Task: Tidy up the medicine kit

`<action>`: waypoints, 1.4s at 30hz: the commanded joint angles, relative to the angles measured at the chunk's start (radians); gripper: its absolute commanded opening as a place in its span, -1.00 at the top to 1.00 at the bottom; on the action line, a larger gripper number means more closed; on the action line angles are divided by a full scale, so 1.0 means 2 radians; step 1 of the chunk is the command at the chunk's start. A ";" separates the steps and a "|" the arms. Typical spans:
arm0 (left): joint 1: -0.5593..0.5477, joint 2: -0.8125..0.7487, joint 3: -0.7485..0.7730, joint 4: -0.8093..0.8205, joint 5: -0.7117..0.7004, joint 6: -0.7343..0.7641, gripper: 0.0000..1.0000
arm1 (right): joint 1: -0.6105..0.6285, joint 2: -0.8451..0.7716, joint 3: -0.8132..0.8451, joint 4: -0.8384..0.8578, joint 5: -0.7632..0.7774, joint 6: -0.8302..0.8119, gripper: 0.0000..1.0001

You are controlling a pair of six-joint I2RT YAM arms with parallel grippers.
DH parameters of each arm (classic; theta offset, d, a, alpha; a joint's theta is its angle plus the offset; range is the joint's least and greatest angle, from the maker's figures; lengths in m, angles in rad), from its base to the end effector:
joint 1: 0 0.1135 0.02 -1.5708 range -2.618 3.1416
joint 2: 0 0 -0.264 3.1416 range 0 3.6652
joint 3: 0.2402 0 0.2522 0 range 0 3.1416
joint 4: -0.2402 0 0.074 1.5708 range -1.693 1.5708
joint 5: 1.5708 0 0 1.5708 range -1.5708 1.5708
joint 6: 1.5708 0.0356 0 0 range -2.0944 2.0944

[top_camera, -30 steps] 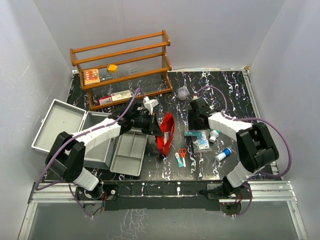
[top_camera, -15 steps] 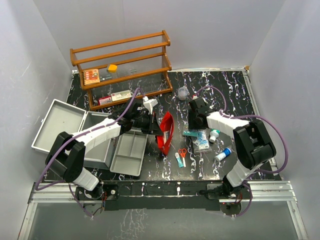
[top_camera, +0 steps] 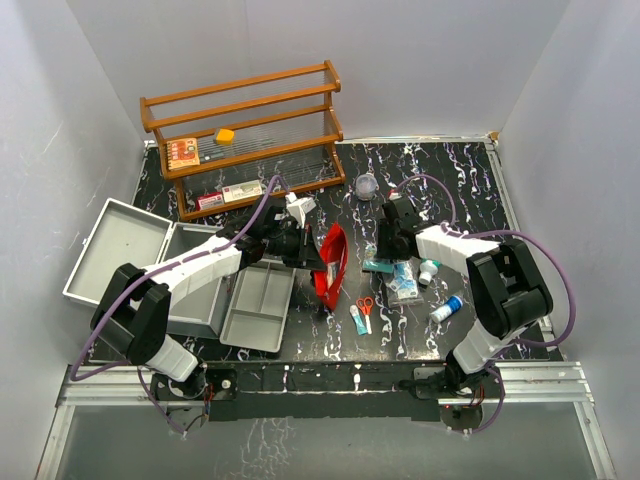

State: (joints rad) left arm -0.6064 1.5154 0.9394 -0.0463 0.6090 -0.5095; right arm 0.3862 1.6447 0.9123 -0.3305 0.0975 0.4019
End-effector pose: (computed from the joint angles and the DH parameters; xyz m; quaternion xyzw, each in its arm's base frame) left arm 0.2574 -0.2033 0.2338 0.1779 0.8411 -0.4569 0.2284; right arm 0.2931 0.1154 0.1620 0.0198 0.9667 0.0528 0.2498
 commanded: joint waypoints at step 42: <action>-0.003 0.009 0.008 0.010 -0.014 -0.030 1.00 | 0.004 -0.306 -0.106 0.236 -0.299 0.196 0.74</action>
State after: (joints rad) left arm -0.6064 1.5288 0.9405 -0.0086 0.5900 -0.5636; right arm 0.3790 1.0744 0.7338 -0.0963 -0.3637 0.6540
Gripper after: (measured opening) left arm 0.012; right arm 0.128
